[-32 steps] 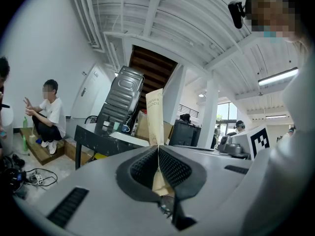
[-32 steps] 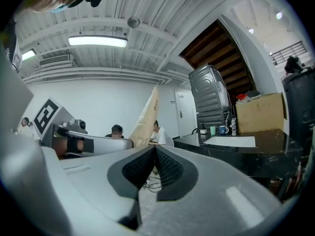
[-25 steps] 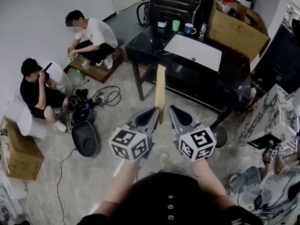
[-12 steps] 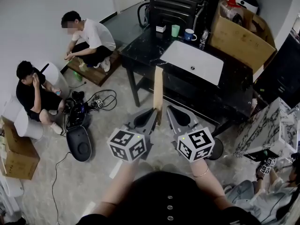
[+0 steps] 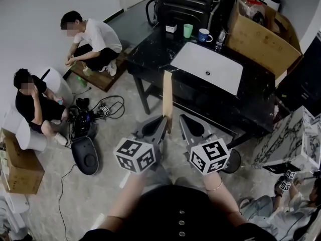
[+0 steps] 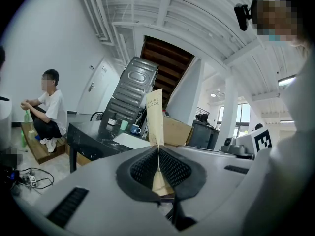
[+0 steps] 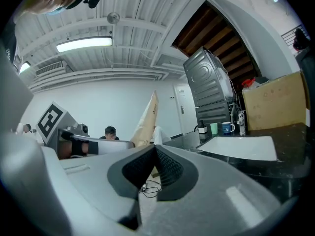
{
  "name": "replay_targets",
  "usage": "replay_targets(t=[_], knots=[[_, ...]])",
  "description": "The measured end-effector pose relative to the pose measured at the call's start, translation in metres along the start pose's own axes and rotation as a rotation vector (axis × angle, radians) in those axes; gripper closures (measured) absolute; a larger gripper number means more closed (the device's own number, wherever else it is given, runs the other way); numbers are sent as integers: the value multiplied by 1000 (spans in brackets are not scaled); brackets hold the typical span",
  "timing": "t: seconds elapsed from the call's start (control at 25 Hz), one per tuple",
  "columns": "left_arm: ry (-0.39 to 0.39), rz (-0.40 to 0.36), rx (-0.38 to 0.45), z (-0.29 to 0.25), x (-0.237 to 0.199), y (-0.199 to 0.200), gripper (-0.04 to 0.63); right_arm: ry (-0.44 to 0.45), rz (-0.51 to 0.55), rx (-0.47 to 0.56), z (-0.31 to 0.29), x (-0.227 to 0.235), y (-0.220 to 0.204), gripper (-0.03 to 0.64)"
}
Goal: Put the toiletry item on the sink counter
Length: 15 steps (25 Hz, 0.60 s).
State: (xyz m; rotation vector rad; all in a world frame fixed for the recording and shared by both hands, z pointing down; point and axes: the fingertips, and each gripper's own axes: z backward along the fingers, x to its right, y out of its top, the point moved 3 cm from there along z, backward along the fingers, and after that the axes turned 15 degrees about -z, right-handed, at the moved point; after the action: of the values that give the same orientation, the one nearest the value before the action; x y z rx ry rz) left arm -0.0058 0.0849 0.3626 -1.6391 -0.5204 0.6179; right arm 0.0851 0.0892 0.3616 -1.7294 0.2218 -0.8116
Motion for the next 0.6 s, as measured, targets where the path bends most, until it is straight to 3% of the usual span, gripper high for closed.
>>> replay_targets(t=[0.6], knots=[[-73, 39, 8, -99, -117, 27, 583, -44, 6, 0, -141, 60, 44, 614]])
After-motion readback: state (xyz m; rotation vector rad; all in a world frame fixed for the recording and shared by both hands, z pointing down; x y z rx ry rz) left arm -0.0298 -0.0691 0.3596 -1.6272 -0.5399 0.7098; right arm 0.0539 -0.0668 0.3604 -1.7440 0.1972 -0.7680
